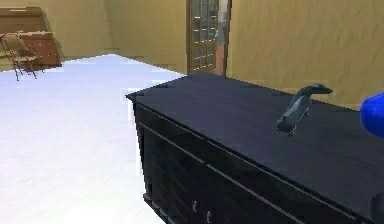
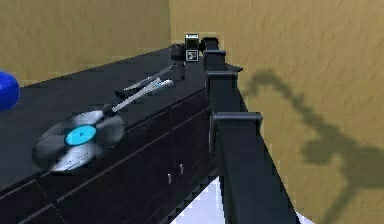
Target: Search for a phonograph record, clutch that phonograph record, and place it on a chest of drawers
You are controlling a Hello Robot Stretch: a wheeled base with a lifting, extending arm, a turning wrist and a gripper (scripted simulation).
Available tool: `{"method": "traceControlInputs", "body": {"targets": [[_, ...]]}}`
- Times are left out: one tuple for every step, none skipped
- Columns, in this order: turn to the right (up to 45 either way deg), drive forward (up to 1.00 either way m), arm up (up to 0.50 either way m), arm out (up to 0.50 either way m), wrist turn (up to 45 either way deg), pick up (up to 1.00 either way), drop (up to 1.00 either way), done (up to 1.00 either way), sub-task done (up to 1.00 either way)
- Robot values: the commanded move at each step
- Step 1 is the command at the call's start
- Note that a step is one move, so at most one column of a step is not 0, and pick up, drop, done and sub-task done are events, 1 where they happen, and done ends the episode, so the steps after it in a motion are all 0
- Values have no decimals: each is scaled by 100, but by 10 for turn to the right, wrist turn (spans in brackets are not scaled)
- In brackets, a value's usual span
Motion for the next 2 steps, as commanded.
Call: {"method": "traceControlInputs", "body": {"targets": [[0, 0, 0, -10, 0, 0, 0, 0, 0], [0, 0, 0, 0, 0, 0, 0, 100, 0]]}}
